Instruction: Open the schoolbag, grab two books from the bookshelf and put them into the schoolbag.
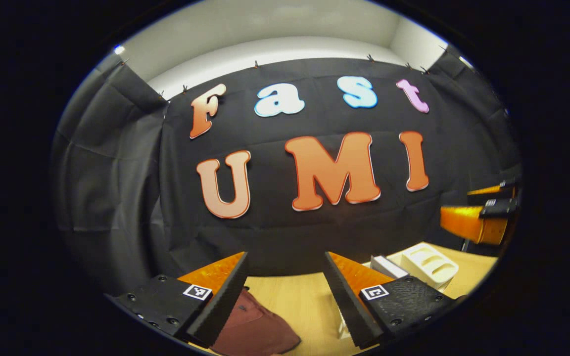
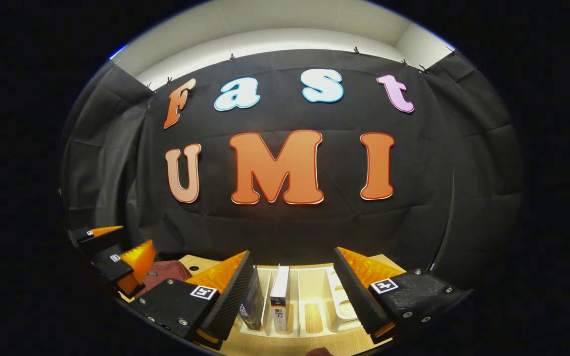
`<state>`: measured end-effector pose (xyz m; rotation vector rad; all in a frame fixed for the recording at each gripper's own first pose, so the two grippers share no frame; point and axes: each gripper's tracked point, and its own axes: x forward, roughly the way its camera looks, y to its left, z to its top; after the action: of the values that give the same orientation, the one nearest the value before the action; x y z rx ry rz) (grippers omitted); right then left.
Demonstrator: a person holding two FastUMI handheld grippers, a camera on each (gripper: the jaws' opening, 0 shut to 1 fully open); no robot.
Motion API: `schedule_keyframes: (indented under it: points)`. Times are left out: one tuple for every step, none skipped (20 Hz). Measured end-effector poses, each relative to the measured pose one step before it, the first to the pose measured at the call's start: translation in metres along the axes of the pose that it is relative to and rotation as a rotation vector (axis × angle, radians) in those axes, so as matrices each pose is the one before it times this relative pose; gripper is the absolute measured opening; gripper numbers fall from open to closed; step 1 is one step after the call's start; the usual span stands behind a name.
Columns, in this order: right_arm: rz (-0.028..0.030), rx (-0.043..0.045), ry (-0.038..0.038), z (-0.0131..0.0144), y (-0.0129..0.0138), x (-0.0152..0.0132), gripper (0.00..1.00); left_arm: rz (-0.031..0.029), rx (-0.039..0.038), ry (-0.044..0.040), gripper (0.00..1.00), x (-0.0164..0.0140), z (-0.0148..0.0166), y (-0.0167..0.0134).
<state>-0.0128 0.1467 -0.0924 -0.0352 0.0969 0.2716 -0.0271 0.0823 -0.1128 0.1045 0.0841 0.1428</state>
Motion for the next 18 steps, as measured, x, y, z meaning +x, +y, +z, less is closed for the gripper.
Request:
schedule_keyframes:
  points:
    - [-0.00314, 0.00033, 0.0048, -0.0021, -0.00135, -0.00004, 0.96, -0.00013, 0.03063, 0.0341, 0.93, -0.00003, -0.01594, 0.00087]
    - [-0.00356, -0.00159, 0.00703, -0.00333, -0.00182, 0.00014, 0.96, -0.00416, 0.03016, 0.03245, 0.94, 0.00284, -0.01694, 0.00052]
    - [-0.00775, -0.00491, 0.00617, -0.00272, -0.00337, 0.0, 0.96, 0.00209, 0.03673, 0.02914, 0.94, 0.00152, -0.01584, 0.00129]
    - [-0.00661, -0.00547, 0.00603, -0.00196, -0.00254, -0.00093, 0.96, -0.0048, 0.03412, 0.02574, 0.94, 0.00184, -0.01575, -0.00061]
    - [-0.00661, -0.00515, 0.00777, -0.00267, -0.00245, -0.00042, 0.96, -0.00542, 0.037, 0.01823, 0.94, 0.0008, -0.0114, -0.00079]
    - [-0.0032, -0.00375, 0.00837, -0.00363, -0.00101, 0.00155, 0.97, -0.00784, 0.03885, 0.02245, 0.94, 0.00111, -0.01412, -0.00099]
    - [-0.00352, -0.00478, 0.00807, -0.00352, -0.00133, 0.00012, 0.97, -0.0126, 0.03369, 0.02208, 0.94, 0.00202, -0.01236, -0.00309]
    - [-0.00346, -0.00511, 0.00835, -0.00314, -0.00206, 0.0006, 0.96, -0.01314, 0.03545, 0.02131, 0.94, 0.0005, -0.0145, -0.00332]
    - [-0.00513, -0.00745, 0.00816, -0.00347, -0.00168, -0.00038, 0.96, -0.01126, 0.03591, 0.02349, 0.94, 0.0012, -0.01295, -0.00491]
    - [-0.00574, -0.00515, 0.00696, -0.0036, -0.00188, -0.00008, 0.96, -0.01396, 0.03498, 0.02227, 0.94, 0.00167, -0.01217, -0.00487]
    - [-0.00383, -0.00298, 0.0057, -0.00269, -0.00148, -0.0003, 0.96, -0.01368, 0.0292, 0.02368, 0.94, 0.00197, -0.01229, -0.00644]
    - [-0.00553, -0.0011, 0.00355, -0.00194, -0.00078, 0.00213, 0.96, -0.0172, 0.02716, 0.02565, 0.95, 0.00125, -0.01452, -0.00716]
    - [-0.00521, -0.00042, 0.00726, -0.00268, -0.00189, 0.00113, 0.96, -0.01191, 0.0274, 0.0296, 0.96, 0.00327, -0.01244, -0.00619]
    - [-0.00496, 0.00013, 0.00515, -0.00268, -0.00158, -0.00049, 0.96, -0.01268, 0.02876, 0.03276, 0.96, 0.00107, -0.0135, -0.00656]
    - [-0.00535, -0.00157, 0.00504, -0.00278, -0.00104, -0.0002, 0.96, -0.00407, 0.03624, 0.04063, 0.96, 0.00197, -0.01226, -0.00478]
    - [-0.0032, -0.00136, 0.00363, -0.0011, -0.001, 0.00134, 0.96, -0.01022, 0.03483, 0.05811, 0.96, 0.00096, -0.01642, -0.00502]
    - [-0.00038, -0.00123, 0.00182, -0.00073, -0.00032, 0.00051, 0.96, -0.00714, 0.03686, 0.0325, 0.97, 0.00364, -0.01194, -0.00476]
    - [-0.00239, -0.00194, 0.00144, -0.00146, -0.00078, -0.00007, 0.96, -0.00581, 0.02967, 0.03087, 0.98, 0.00762, -0.01258, -0.00555]
